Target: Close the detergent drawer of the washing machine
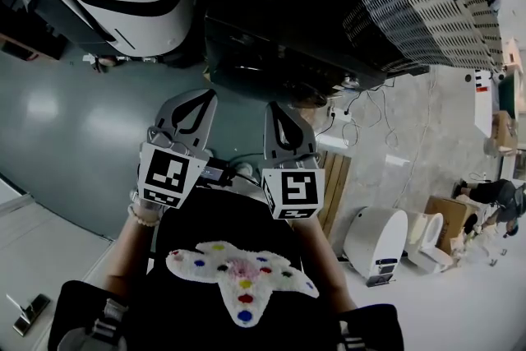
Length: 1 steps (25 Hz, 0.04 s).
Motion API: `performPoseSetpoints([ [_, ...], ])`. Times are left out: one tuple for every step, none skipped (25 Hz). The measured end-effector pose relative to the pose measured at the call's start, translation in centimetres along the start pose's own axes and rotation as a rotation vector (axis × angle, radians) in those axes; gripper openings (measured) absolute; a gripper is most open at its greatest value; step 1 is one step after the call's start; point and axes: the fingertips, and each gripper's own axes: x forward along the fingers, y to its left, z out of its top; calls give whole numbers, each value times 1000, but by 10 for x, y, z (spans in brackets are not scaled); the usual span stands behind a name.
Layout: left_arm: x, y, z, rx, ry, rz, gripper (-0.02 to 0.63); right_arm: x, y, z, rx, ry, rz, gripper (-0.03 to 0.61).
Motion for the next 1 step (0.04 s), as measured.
performPoseSetpoints([
  [0,0,0,0,-1,0,12,0,0,0,-1,1,2,5],
])
